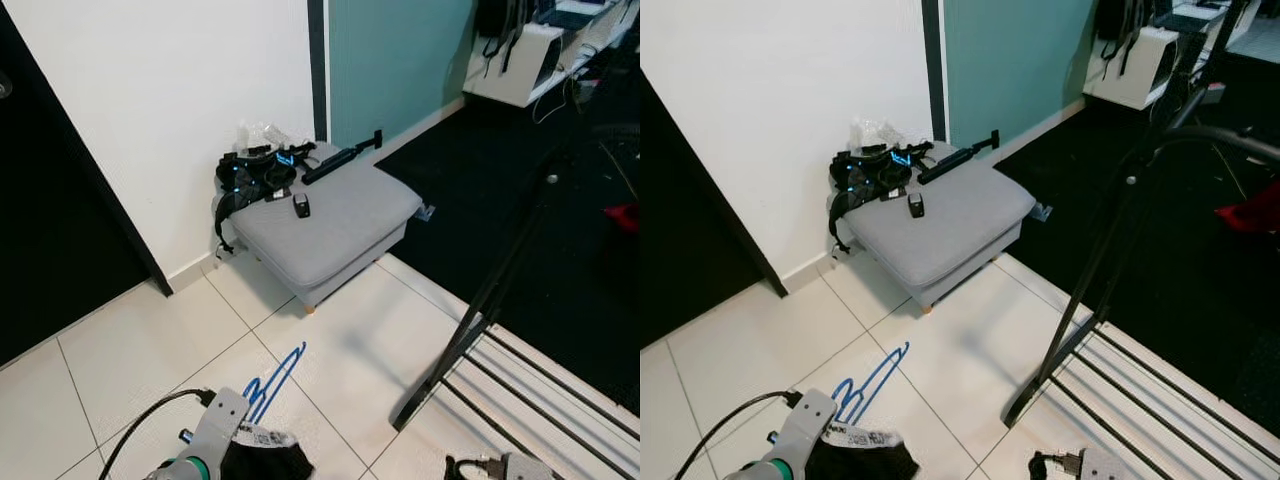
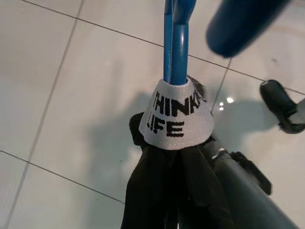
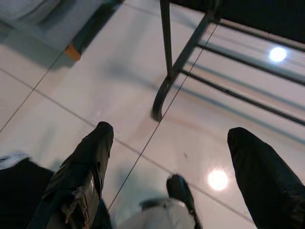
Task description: Hang hanger
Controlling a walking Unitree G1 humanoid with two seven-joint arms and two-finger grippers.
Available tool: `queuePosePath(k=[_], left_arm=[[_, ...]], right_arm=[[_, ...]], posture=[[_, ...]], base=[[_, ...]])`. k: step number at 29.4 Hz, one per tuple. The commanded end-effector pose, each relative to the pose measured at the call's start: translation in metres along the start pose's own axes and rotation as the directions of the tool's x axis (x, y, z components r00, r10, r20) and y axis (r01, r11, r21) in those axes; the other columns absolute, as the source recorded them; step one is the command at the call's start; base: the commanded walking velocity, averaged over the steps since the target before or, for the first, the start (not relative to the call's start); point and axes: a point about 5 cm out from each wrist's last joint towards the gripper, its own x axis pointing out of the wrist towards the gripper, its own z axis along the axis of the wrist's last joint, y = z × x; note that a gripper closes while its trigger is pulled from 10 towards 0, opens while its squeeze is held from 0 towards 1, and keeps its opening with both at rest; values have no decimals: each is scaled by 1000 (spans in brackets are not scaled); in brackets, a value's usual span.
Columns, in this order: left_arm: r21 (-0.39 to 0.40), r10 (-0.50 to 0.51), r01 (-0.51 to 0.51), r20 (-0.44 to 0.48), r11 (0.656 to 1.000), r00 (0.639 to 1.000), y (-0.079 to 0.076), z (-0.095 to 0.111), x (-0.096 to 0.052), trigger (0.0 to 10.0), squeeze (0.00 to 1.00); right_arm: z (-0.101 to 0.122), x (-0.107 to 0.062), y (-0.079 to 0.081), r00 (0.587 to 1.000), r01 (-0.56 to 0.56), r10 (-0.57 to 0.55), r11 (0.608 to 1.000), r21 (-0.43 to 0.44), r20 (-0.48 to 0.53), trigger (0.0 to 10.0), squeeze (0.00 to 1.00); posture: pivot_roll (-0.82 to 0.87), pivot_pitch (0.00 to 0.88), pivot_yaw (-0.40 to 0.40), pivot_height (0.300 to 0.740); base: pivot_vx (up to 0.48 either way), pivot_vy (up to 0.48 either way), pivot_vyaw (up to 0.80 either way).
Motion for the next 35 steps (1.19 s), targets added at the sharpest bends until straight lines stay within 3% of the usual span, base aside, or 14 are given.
queuePosePath(k=[1, 4, 10, 14, 18, 21, 23, 24, 26, 27, 32, 33, 34, 35], left_arm=[[-4, 8, -8, -31, 1000, 999, 0, -8, -1, 10000, 0], [-12, 8, -9, -29, 1000, 1000, 0, -7, 0, 10000, 0], [105, -11, 4, 70, 994, 997, -4, 12, 2, 10000, 0], [147, -29, 9, 138, 989, 990, -5, 29, 2, 10000, 0], [260, -74, 6, 251, 966, 965, -3, 60, -2, 10000, 0], [439, -186, -16, 412, 898, 892, 1, 113, -15, 10000, 0], [439, -186, -16, 412, 898, 892, 1, 113, -15, 10000, 0], [605, -325, -25, 462, 796, 825, 2, 146, -31, 10000, 0], [702, -413, -36, 458, 711, 787, 2, 164, -42, 10000, 0], [721, -430, -39, 455, 692, 780, 3, 168, -46, 10000, 0], [721, -431, -68, 484, 690, 761, 10, 188, -55, 10000, 0], [678, -402, -72, 515, 732, 757, 13, 196, -57, 10000, 0], [581, -347, -59, 561, 812, 751, 17, 204, -57, 10000, 0], [581, -347, -59, 561, 812, 751, 17, 204, -57, 10000, 0]], right_arm=[[-9, -5, -8, 999, 28, -29, 999, -16, -36, 10000, 0], [-9, -5, -8, 999, 32, -33, 999, -22, -33, 10000, 0], [-4, -2, -5, 999, 30, -30, 999, -41, -12, 10000, 0], [1, 0, 3, 1000, 16, -15, 999, -39, 10, 10000, 0], [9, 3, 11, 999, -19, 21, 999, -43, 48, 10000, 0], [20, 7, 21, 993, -85, 86, 996, -9, 83, 10000, 0], [20, 7, 21, 993, -85, 86, 996, -9, 83, 10000, 0], [30, 10, 30, 984, -131, 129, 991, 10, 119, 10000, 0], [39, 12, 36, 977, -157, 153, 987, 19, 149, 10000, 0], [42, 12, 38, 975, -163, 158, 986, 20, 158, 10000, 0], [47, 12, 46, 969, -181, 172, 983, 35, 179, 10000, 0], [47, 11, 49, 968, -186, 177, 982, 38, 180, 10000, 0], [45, 7, 53, 967, -191, 182, 981, 38, 180, 10000, 0], [45, 7, 53, 967, -191, 182, 981, 38, 180, 10000, 0]], posture=[[-373, 103, 158, 740], [-373, 103, 158, 740], [-366, 109, 161, 740], [-364, 111, 164, 740], [-356, 116, 167, 740], [-344, 122, 171, 740], [-344, 122, 171, 740], [-334, 133, 176, 740], [-330, 137, 181, 740], [-329, 140, 184, 740], [-324, 148, 198, 740], [-323, 150, 201, 740], [-323, 157, 206, 740], [-323, 157, 206, 740]], base=[[0, 0, 0], [0, 0, 0], [0, 0, 0], [0, 0, 0], [0, 0, 0], [0, 0, 0], [0, 0, 0], [0, 0, 0], [0, 0, 0], [0, 0, 0], [0, 0, 0], [0, 0, 0], [0, 0, 0], [0, 0, 0]])
